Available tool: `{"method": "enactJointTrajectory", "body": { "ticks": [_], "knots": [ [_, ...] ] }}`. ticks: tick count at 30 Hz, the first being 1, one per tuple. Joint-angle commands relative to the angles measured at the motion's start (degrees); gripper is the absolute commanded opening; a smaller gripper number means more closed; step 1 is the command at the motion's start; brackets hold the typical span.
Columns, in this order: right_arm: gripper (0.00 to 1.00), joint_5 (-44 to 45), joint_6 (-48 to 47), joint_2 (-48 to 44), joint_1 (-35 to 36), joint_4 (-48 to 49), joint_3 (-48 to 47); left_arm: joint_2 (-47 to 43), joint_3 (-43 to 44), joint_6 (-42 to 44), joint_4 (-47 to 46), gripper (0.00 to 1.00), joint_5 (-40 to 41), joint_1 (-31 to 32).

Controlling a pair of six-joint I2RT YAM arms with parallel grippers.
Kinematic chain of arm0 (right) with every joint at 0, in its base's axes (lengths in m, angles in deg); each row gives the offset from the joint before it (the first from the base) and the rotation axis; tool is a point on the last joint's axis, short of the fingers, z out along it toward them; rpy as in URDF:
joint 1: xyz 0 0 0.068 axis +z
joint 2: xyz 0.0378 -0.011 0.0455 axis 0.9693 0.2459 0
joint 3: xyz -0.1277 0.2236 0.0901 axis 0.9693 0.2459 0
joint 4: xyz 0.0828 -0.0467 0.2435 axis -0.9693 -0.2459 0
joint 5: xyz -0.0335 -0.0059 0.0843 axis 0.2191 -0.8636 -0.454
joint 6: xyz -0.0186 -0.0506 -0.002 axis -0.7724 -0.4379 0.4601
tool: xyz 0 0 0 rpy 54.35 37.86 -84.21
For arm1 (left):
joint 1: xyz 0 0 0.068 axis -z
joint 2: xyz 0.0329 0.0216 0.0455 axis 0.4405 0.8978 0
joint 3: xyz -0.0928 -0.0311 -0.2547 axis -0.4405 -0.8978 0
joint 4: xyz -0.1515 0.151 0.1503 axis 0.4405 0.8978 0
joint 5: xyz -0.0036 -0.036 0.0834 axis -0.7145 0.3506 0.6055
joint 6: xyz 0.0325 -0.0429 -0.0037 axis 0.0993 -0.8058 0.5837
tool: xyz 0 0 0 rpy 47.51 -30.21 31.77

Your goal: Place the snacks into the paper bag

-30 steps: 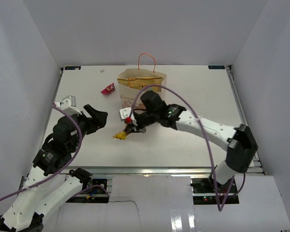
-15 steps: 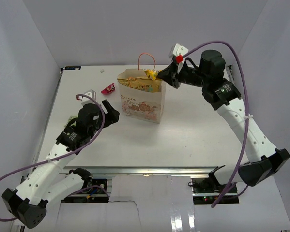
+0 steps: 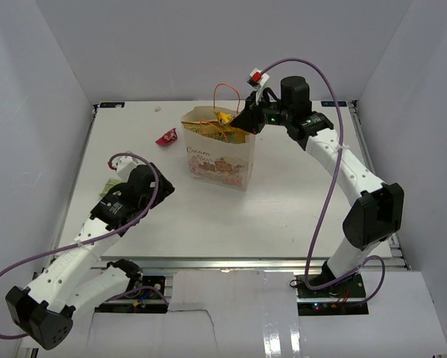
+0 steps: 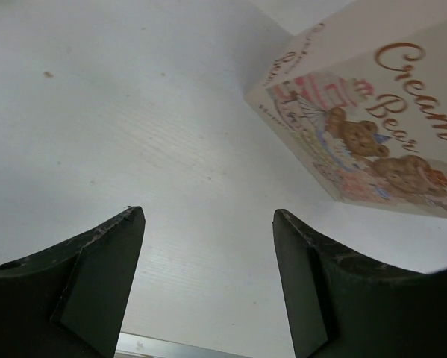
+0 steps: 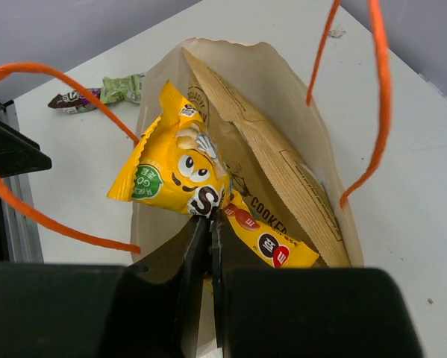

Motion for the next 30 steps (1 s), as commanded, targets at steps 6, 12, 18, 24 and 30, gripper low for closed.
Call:
{"method": "enactJointTrajectory", "body": {
  "ticks": [6,12,18,24,30],
  "knots": [
    [0.25,-4.69,-0.35,-0.40,0.15,0.61,-0.11,7.61,4.10,0.94,9.39,0.79,0.06,-11.02],
    [0.57,-5.57,-1.76,-3.92,-1.43,-0.71,-0.80,11.21,1.47,-2.55,3.41,0.80,-11.38,-28.69],
    [0.58,-9.60,-2.20,-8.13,-6.97,-1.15,1.29,21.14,1.55,-20.92,2.01,0.80,-15.43,-39.25],
    [0.58,-11.89,-8.70,-15.60,-10.22,-2.99,14.46,29.67,5.42,-30.32,0.42,0.81,-13.51,-42.42],
    [0.64,-17.60,-20.80,-22.02,-11.02,-9.23,26.32,32.93,3.05,-37.02,-6.43,0.79,-10.07,-45.23]
  ]
}}
